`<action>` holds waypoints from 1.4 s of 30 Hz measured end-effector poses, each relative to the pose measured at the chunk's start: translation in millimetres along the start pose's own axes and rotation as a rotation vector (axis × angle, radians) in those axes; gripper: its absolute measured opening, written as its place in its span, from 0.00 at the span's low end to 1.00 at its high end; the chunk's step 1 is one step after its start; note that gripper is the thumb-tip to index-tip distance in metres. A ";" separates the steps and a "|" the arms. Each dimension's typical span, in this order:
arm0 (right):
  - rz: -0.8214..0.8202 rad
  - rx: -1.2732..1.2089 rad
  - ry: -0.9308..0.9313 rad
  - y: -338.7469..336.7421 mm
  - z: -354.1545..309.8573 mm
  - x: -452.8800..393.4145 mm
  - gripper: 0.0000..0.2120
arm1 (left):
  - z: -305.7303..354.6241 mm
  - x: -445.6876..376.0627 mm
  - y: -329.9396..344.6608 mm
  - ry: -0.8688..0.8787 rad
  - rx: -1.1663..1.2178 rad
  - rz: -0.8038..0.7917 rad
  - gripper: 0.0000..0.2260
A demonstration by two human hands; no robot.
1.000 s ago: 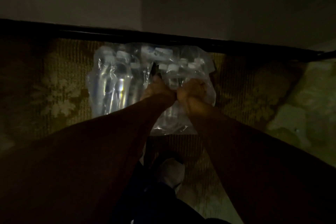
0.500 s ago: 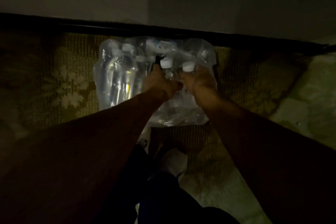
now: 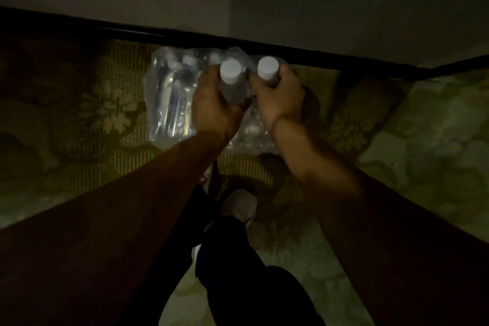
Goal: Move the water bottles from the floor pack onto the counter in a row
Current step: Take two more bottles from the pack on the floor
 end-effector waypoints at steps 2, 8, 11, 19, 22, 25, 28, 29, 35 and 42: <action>0.030 -0.016 -0.004 -14.6 -11.0 11.5 0.14 | 20.5 4.8 -9.1 0.017 -0.024 -0.001 0.24; 0.046 -0.125 0.006 -65.8 -54.2 49.5 0.11 | 89.2 23.6 -35.9 0.071 -0.038 -0.084 0.29; 0.033 -0.191 0.056 -90.7 -70.1 72.5 0.13 | 121.6 43.3 -52.7 0.058 -0.018 -0.130 0.34; 0.012 -0.389 0.165 -163.1 -117.9 159.4 0.30 | 207.1 117.3 -107.6 -0.213 0.312 -0.199 0.26; -0.066 -0.415 0.117 -199.7 -144.6 198.0 0.23 | 242.1 143.6 -130.0 -0.260 0.429 -0.261 0.28; -0.136 -0.431 0.050 -239.4 -177.0 233.4 0.20 | 292.1 170.2 -151.9 -0.262 0.494 -0.289 0.23; -0.137 -0.447 0.035 -271.8 -210.7 259.5 0.18 | 346.1 192.0 -166.8 -0.176 0.464 -0.337 0.19; -0.131 -0.446 0.034 -281.3 -223.3 265.6 0.17 | 364.0 197.7 -170.9 -0.141 0.442 -0.353 0.19; -0.108 -0.382 -0.058 -329.9 -282.8 296.0 0.15 | 444.3 227.0 -198.5 0.024 0.362 -0.458 0.15; -0.195 -0.584 -0.050 -341.9 -321.7 328.3 0.19 | 490.1 226.6 -234.6 0.026 0.466 -0.364 0.13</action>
Point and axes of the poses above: each hand's wrist, its own x-axis away from the middle knuckle, its own y-axis out of the palm, z = x × y, the point moved 5 cm from there along -x, towards the middle knuckle, and after that the axes turned 9 degrees about x, right-handed, at the moved point
